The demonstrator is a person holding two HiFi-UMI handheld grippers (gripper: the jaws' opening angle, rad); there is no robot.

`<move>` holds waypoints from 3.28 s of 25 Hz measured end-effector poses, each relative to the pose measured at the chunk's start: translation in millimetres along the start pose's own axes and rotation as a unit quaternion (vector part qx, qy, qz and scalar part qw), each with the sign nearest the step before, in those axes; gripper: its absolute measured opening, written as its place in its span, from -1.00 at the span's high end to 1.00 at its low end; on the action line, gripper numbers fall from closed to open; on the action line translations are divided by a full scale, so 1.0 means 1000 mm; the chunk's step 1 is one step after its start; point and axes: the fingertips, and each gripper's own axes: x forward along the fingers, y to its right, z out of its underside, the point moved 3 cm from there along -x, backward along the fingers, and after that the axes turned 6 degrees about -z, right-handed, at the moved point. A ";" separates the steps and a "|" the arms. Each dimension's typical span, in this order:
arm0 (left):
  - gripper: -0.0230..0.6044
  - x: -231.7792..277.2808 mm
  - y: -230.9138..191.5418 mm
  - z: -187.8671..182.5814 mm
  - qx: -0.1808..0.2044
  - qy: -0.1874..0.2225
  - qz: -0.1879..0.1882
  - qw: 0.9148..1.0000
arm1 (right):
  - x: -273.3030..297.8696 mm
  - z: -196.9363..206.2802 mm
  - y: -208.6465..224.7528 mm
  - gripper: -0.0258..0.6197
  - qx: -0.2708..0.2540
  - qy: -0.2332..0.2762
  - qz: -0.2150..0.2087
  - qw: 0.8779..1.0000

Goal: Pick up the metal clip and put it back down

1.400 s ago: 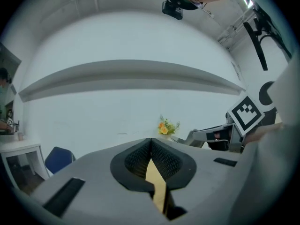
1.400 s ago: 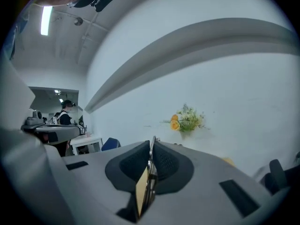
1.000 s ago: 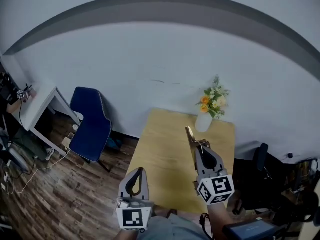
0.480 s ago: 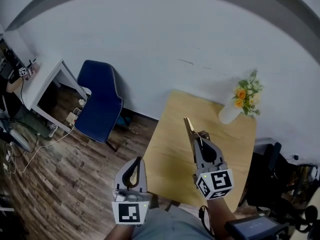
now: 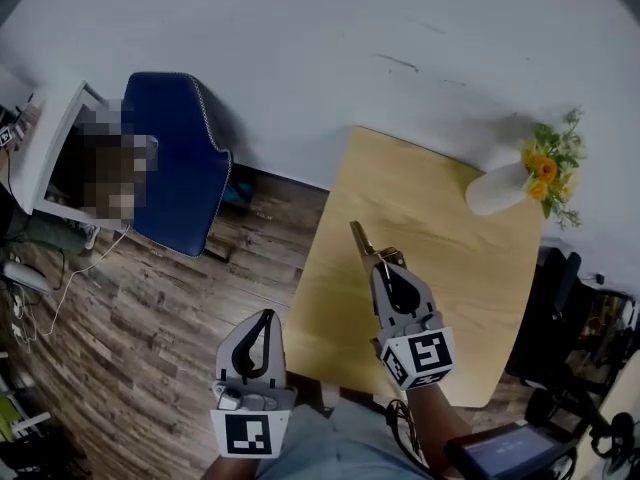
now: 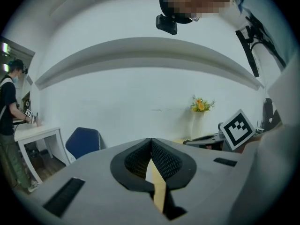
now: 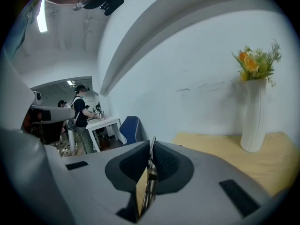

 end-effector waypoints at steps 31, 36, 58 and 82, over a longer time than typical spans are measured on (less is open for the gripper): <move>0.87 0.040 -0.015 0.050 0.007 -0.065 0.028 0.997 | 0.044 0.104 0.031 0.51 0.048 -0.104 0.027 0.993; 0.87 0.028 0.005 0.029 0.015 -0.032 0.038 0.999 | 0.014 0.075 0.031 0.51 0.037 -0.065 0.040 0.996; 0.87 -0.085 0.212 -0.107 0.059 0.162 0.091 0.981 | -0.259 -0.091 -0.003 0.74 -0.090 0.151 0.080 0.981; 0.87 -0.108 0.229 -0.109 0.073 0.172 0.092 0.978 | -0.300 -0.088 -0.006 0.78 -0.096 0.174 0.083 0.977</move>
